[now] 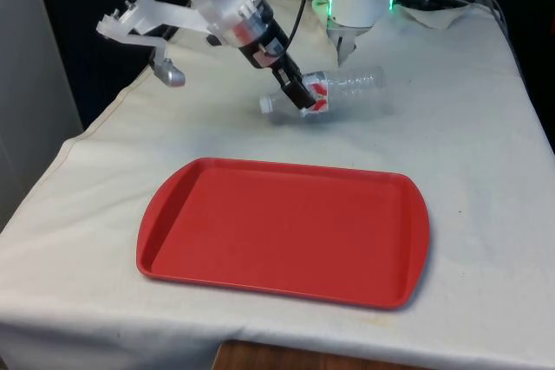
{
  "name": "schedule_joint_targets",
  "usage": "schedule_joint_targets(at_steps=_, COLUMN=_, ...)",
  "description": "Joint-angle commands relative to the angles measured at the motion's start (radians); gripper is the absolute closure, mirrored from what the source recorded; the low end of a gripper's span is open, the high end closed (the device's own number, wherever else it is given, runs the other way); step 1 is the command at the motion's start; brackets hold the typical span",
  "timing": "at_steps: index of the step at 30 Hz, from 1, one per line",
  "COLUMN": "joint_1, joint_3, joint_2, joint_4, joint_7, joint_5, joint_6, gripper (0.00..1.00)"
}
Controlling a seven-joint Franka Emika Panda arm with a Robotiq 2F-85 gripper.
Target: Place the bottle upright on the tray.
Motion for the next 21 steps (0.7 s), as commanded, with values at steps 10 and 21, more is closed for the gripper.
schedule_joint_targets(at_steps=10, joint_1=0.009, joint_3=-0.005, joint_2=-0.057, joint_4=-0.012, joint_7=0.060, joint_5=-0.050, joint_6=-0.016, gripper=0.86)
schedule_joint_targets(at_steps=21, joint_1=0.015, joint_3=-0.004, joint_2=-0.110, joint_4=-0.013, joint_7=0.117, joint_5=-0.094, joint_6=-0.039, gripper=0.86)
